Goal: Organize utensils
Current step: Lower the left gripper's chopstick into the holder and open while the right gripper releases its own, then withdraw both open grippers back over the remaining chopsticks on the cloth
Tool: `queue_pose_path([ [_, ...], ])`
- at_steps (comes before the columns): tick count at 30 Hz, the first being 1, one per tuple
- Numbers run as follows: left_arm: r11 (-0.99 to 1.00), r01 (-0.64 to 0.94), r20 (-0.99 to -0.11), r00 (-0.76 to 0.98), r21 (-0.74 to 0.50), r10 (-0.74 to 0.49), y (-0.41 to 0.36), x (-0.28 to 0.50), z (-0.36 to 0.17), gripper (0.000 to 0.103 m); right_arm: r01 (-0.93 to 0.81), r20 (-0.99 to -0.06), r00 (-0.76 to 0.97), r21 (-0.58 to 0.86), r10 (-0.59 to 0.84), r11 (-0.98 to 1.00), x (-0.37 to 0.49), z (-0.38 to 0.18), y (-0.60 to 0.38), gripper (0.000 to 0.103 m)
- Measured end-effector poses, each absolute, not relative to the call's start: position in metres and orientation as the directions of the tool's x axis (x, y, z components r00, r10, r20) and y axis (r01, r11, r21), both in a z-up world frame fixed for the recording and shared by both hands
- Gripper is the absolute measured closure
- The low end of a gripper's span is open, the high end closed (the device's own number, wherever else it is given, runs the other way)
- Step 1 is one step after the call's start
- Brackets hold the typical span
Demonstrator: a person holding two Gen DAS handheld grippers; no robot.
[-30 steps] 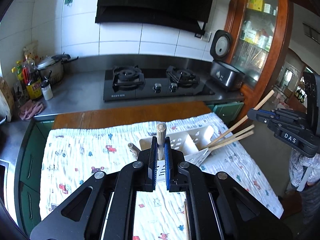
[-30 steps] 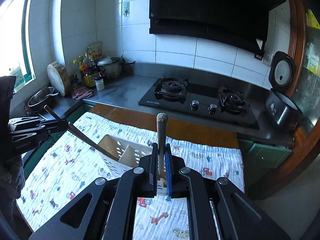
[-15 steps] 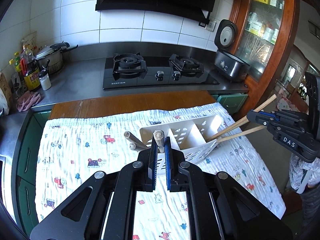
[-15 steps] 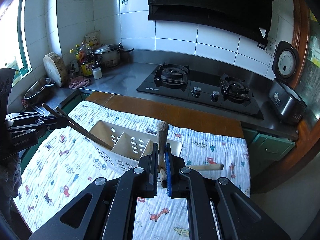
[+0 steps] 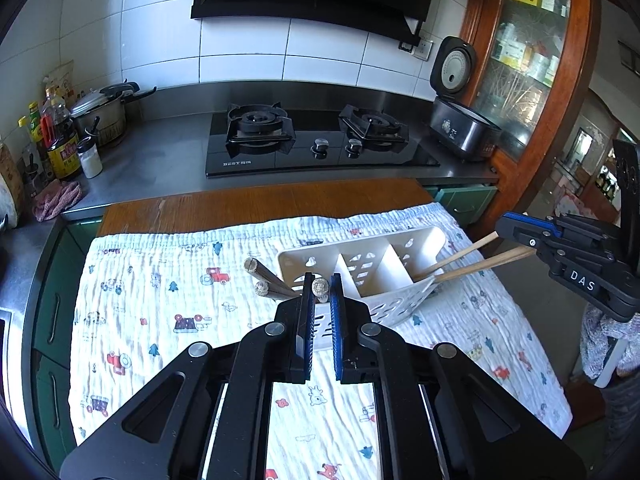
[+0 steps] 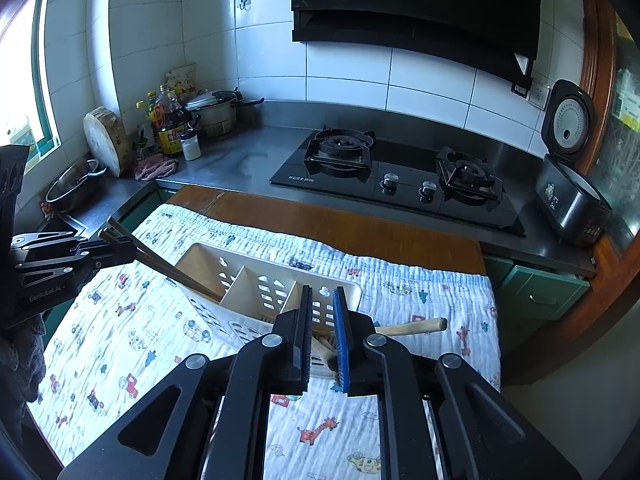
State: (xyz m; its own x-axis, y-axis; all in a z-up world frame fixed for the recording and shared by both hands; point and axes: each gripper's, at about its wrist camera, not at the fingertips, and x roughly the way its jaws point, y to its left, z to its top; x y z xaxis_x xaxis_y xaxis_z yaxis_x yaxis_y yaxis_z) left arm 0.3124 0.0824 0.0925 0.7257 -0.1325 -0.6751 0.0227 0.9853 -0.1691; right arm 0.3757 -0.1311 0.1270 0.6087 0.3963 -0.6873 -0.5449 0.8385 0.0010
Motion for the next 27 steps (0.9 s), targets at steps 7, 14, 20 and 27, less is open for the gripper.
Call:
queue_pose_path([
  [7, 0.984, 0.026, -0.661, 0.738, -0.174, -0.137, 0.083, 0.301, 0.098, 0.082, -0.532, -0.66, 0.632, 0.011, 0.406, 0.847, 0.368, 0.135, -0.143, 0.064],
  [14, 0.986, 0.043, -0.618, 0.774, -0.163, -0.136, 0.074, 0.273, 0.112, 0.051, -0.508, -0.626, 0.673, -0.003, 0.395, 0.861, 0.351, 0.146, -0.159, 0.042],
  [20, 0.988, 0.06, -0.582, 0.802, -0.143, -0.133, 0.063, 0.242, 0.117, 0.028, -0.486, -0.587, 0.719, -0.043, 0.372, 0.873, 0.325, 0.153, -0.171, 0.025],
  [27, 0.987, 0.047, -0.562, 0.817, -0.156, -0.128, 0.062, 0.208, 0.109, 0.02, -0.482, -0.552, 0.742, -0.045, 0.38, 0.875, 0.289, 0.151, -0.181, 0.016],
])
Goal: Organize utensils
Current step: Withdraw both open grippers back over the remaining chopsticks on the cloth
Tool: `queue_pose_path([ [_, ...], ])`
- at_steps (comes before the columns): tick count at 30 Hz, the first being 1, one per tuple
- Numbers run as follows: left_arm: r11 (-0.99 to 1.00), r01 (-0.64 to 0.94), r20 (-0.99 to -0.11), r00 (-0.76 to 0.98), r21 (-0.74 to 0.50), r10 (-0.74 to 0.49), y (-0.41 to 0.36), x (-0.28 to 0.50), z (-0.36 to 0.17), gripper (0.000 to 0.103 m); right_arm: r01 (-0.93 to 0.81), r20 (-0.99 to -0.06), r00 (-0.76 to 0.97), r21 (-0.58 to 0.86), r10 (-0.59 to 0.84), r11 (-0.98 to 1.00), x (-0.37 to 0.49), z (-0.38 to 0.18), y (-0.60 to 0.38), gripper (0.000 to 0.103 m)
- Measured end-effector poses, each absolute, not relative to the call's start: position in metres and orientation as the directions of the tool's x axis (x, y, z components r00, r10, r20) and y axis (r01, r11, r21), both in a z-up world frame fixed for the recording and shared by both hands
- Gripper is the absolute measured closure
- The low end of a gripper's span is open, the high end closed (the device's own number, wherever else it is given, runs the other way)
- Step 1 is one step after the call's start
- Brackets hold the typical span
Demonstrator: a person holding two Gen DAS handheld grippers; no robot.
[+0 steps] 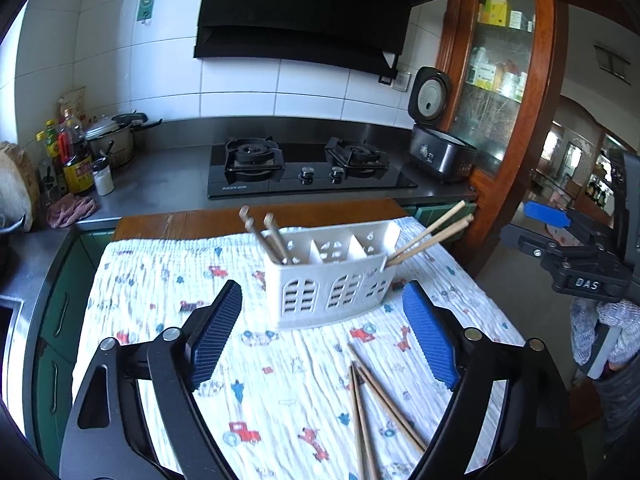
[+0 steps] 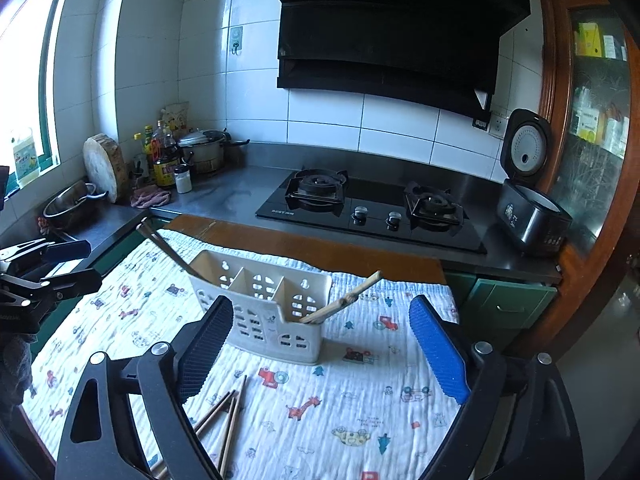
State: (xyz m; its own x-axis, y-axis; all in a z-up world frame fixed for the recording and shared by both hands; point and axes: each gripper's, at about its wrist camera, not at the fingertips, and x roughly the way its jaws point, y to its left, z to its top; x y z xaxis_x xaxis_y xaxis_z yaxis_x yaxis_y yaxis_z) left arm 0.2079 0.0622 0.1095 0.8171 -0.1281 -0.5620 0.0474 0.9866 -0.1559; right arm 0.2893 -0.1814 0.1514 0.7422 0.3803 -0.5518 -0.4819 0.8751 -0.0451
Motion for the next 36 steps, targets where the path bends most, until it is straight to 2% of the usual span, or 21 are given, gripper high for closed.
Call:
queue_pose_path([
  [3, 0.989, 0.029, -0.564, 0.819, -0.146, -0.108, 0.061, 0.193, 0.102, 0.012, -0.497, -0.544, 0.74, -0.046, 0.395, 0.867, 0.271, 0.147, -0.185, 0.014],
  [8, 0.992, 0.016, -0.576, 0.813, -0.125, -0.086, 0.057, 0.169, 0.082, 0.011, -0.522, -0.54, 0.727, -0.034, 0.424, 0.852, 0.243, 0.133, -0.187, 0.012],
  [18, 0.986, -0.055, -0.621, 0.782, -0.157, -0.055, 0.065, 0.13, 0.033, 0.01, -0.559, -0.591, 0.668, 0.003, 0.452, 0.829, 0.204, 0.08, -0.183, 0.011],
  [27, 0.975, -0.107, -0.67, 0.74, -0.195, -0.053, 0.069, 0.102, -0.006, 0.009, -0.556, -0.648, 0.636, -0.01, 0.418, 0.831, 0.174, 0.028, -0.177, 0.011],
  [36, 0.973, -0.145, -0.71, 0.703, -0.18, -0.026, 0.071, 0.083, -0.033, 0.009, -0.559, -0.709, 0.58, 0.012, 0.401, 0.829, 0.158, -0.015, -0.172, 0.011],
])
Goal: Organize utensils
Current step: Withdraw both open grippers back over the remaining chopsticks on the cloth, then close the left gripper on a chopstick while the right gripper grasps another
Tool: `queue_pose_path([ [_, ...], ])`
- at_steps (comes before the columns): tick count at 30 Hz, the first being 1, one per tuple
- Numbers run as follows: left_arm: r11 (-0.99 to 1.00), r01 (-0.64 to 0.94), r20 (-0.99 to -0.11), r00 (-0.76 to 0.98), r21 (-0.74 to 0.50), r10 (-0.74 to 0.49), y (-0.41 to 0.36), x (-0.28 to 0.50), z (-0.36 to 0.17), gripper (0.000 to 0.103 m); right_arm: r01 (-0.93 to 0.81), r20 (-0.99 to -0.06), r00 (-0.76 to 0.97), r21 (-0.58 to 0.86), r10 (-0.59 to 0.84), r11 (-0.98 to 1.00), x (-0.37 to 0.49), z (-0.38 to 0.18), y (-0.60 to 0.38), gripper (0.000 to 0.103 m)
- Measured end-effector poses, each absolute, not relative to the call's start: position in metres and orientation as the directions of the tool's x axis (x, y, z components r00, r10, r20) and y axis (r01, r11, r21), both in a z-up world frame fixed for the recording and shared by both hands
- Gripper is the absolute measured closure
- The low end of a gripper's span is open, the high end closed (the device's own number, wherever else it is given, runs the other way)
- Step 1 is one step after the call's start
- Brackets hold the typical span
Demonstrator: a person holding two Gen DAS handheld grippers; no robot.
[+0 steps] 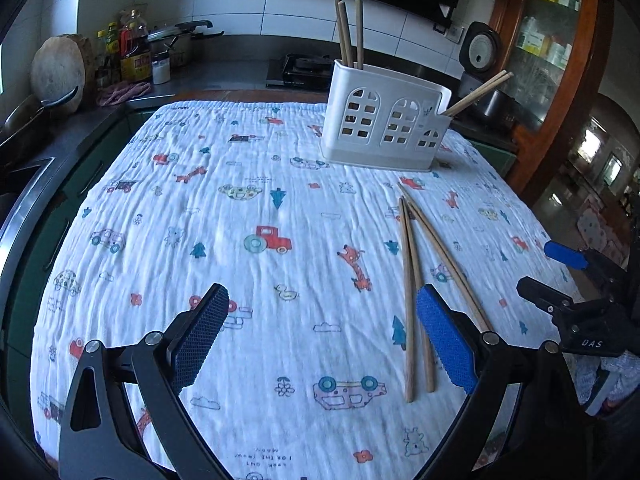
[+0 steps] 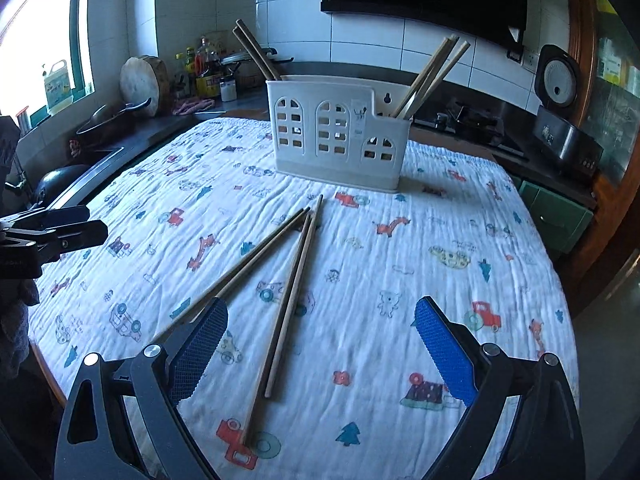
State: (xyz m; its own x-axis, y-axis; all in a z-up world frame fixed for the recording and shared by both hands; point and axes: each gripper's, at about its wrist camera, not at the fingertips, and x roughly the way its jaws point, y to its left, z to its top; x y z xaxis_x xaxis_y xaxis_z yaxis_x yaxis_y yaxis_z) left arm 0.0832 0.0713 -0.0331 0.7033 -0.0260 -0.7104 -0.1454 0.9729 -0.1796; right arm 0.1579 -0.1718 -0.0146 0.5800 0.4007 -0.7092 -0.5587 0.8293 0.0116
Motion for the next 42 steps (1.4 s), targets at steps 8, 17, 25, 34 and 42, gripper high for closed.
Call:
queue_pose_path([
  [8, 0.968, -0.174, -0.727, 0.687, -0.18, -0.012, 0.077, 0.072, -0.044, 0.009, -0.541, -0.744, 0.542, 0.047, 0.391, 0.84, 0.163, -0.035, -0.171, 0.021],
  [17, 0.96, -0.202, -0.741, 0.671, -0.193, -0.008, 0.084, 0.067, -0.056, 0.009, -0.53, -0.776, 0.499, 0.079, 0.386, 0.844, 0.178, -0.052, -0.161, 0.049],
  [25, 0.956, -0.215, -0.748, 0.664, -0.201, -0.008, 0.088, 0.063, -0.062, 0.009, -0.536, -0.795, 0.47, 0.088, 0.383, 0.84, 0.188, -0.063, -0.149, 0.069],
  [34, 0.954, -0.221, -0.749, 0.662, -0.204, -0.007, 0.091, 0.062, -0.064, 0.009, -0.543, -0.804, 0.462, 0.078, 0.375, 0.836, 0.193, -0.067, -0.14, 0.08],
  [42, 0.958, -0.203, -0.749, 0.662, -0.202, -0.017, 0.084, 0.062, -0.065, 0.009, -0.558, -0.806, 0.468, 0.048, 0.362, 0.828, 0.191, -0.068, -0.137, 0.083],
])
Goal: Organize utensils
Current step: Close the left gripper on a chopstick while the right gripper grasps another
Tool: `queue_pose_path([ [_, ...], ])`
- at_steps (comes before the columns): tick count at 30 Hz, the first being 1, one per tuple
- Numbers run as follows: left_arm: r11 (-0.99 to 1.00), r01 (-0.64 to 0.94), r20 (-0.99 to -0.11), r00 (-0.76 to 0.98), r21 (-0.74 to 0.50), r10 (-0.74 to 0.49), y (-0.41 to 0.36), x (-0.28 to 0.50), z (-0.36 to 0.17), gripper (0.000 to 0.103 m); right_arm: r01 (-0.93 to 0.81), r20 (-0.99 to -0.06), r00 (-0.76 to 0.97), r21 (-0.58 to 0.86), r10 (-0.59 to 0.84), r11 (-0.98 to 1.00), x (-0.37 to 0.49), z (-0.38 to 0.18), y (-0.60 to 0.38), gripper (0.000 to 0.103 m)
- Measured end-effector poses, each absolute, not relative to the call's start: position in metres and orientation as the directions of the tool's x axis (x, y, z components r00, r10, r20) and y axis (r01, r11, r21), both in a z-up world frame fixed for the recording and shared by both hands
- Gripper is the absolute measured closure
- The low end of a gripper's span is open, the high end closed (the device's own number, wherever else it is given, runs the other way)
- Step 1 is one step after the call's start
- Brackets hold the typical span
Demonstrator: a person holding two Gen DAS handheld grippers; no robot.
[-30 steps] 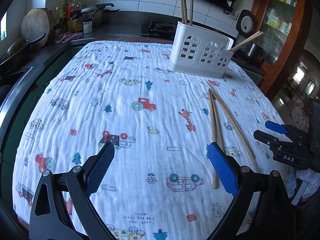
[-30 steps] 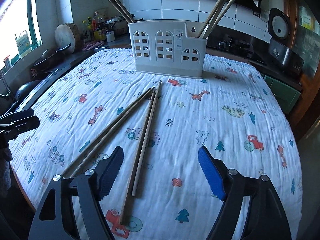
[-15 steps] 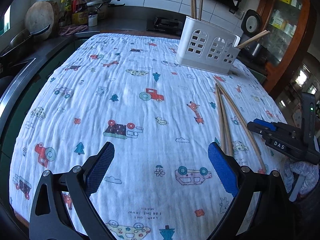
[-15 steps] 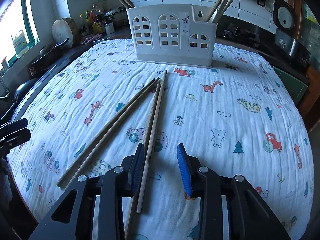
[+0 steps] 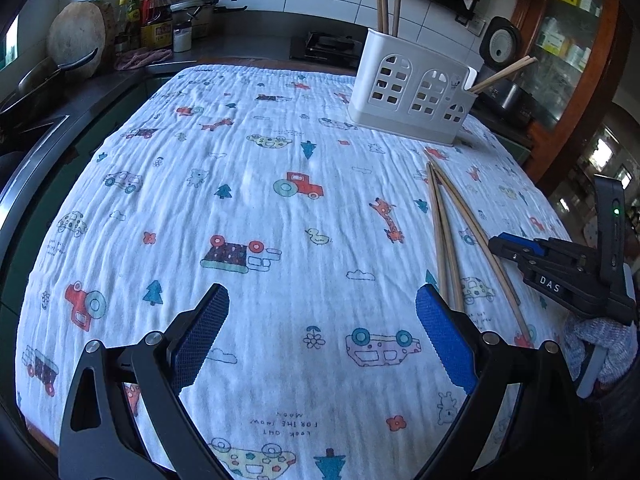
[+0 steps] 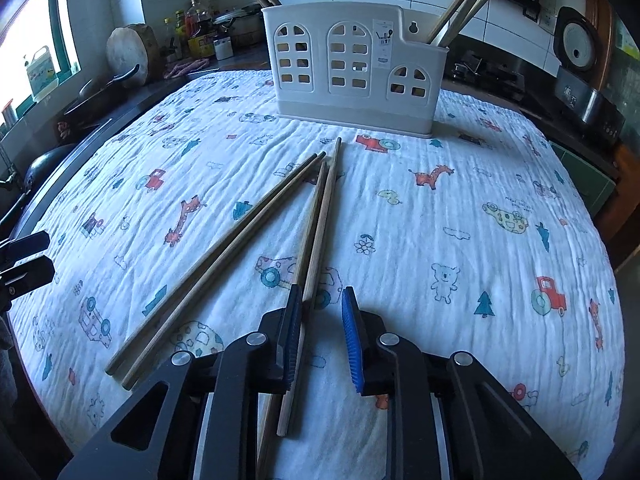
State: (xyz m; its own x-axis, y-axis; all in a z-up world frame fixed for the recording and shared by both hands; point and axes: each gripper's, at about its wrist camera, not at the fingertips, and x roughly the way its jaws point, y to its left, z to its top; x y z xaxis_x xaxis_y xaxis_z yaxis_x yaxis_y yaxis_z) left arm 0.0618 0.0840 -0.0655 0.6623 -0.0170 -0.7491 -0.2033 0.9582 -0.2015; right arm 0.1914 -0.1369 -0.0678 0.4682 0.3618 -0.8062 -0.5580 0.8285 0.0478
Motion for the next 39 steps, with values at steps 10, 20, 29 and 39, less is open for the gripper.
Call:
queue_pose_path([
  [10, 0.96, -0.198, -0.748, 0.664, -0.198, -0.017, 0.081, 0.063, -0.064, 0.01, -0.562, -0.808, 0.468, 0.042, 0.359, 0.826, 0.189, -0.068, -0.138, 0.086],
  [20, 0.965, -0.18, -0.749, 0.663, -0.193, -0.026, 0.071, 0.066, -0.062, 0.011, -0.577, -0.81, 0.468, 0.024, 0.355, 0.816, 0.185, -0.069, -0.134, 0.093],
  [29, 0.968, -0.161, -0.748, 0.663, -0.193, -0.039, 0.064, 0.07, -0.063, 0.011, -0.568, -0.817, 0.463, 0.024, 0.343, 0.823, 0.182, -0.071, -0.136, 0.095],
  [39, 0.975, -0.04, -0.768, 0.623, -0.219, -0.147, 0.023, 0.09, -0.076, 0.045, -0.55, -0.805, 0.463, 0.068, 0.372, 0.832, 0.183, -0.072, -0.144, 0.096],
])
